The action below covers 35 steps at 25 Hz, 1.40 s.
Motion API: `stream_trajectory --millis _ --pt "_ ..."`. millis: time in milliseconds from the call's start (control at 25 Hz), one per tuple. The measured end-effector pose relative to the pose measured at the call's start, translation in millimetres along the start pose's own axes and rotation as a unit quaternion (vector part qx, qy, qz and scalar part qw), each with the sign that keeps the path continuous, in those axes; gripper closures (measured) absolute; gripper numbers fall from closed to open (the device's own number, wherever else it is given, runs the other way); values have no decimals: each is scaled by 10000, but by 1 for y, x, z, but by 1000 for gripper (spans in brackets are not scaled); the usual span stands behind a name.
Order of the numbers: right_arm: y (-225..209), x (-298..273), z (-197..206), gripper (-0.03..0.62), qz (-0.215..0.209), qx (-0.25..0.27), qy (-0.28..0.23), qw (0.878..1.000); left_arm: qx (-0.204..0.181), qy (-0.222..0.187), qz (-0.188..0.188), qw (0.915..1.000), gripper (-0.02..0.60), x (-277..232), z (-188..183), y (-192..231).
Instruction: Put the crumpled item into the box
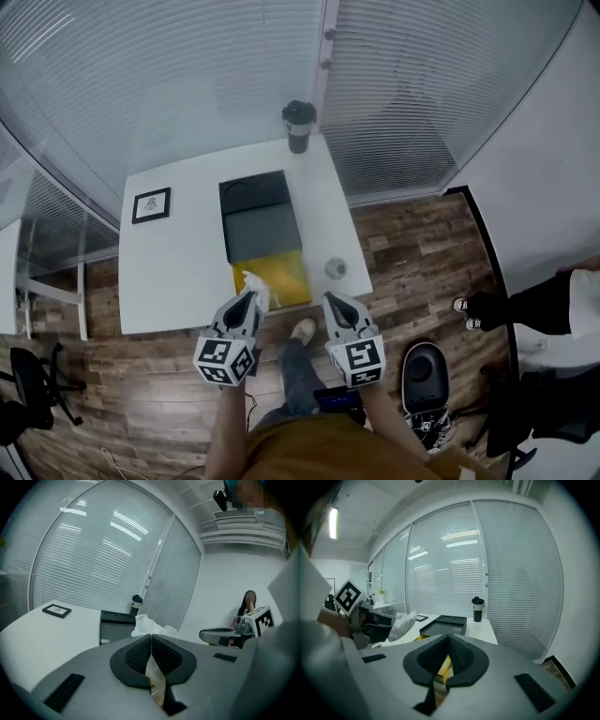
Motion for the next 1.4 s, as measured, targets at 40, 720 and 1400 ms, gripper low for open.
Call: stream_trajectory --millis 40,720,1400 --pt "-1 -3 1 582 -29 -11 20 10000 -29 58 -6 10000 552 -2 2 2" --pt "-16 -49 37 582 -288 -166 772 9965 -1060 1262 3 9863 552 -59 37 15" --pt "-30 -78 41 582 -310 -200 1104 9932 -1999 2811 485 9374 551 -105 59 11"
Point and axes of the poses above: the fingertips, and each gripper's own axes: x backward along the fingers, y to its left, z out of its underside, the point moved 10 cm from there along x, backward along the fingers, and after that the axes turned 9 degrees about -x, right-handed, at the moved point
